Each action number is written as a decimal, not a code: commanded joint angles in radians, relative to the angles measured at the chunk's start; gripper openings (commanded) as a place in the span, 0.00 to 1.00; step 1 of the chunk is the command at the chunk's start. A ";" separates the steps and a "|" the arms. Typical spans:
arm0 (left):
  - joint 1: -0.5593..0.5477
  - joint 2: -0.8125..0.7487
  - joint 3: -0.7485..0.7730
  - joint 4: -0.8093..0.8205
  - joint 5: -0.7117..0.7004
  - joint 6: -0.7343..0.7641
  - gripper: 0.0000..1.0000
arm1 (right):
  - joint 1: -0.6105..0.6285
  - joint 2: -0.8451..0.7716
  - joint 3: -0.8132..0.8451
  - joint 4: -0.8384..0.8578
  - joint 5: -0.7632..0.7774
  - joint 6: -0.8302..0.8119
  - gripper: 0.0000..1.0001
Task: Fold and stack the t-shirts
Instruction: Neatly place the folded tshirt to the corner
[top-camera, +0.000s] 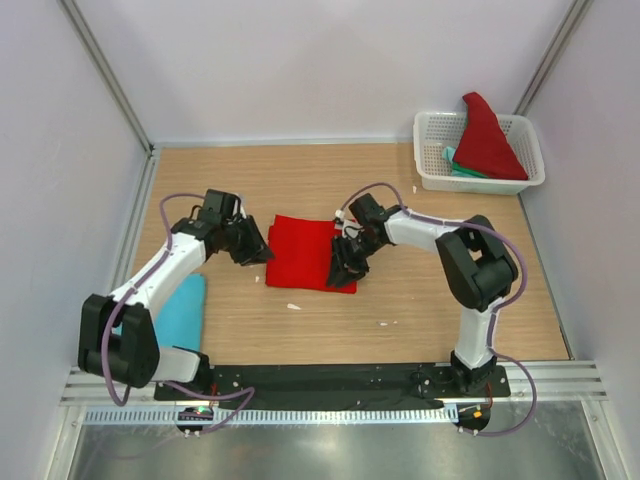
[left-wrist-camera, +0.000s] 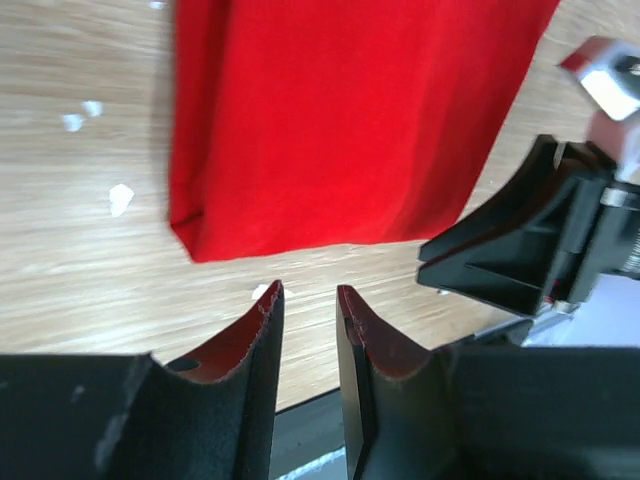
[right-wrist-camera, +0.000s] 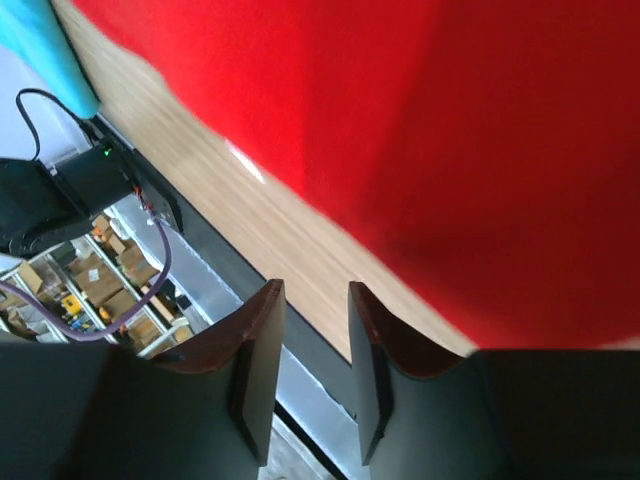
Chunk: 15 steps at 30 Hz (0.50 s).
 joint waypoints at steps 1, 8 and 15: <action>0.003 -0.136 0.066 -0.079 -0.122 0.030 0.30 | -0.006 0.037 0.003 0.133 -0.002 0.101 0.36; 0.013 -0.282 0.036 -0.159 -0.182 0.022 0.29 | -0.162 0.061 -0.046 0.020 0.261 -0.006 0.35; 0.013 -0.380 -0.053 -0.179 -0.186 -0.001 0.30 | -0.261 0.112 0.205 -0.192 0.472 -0.203 0.39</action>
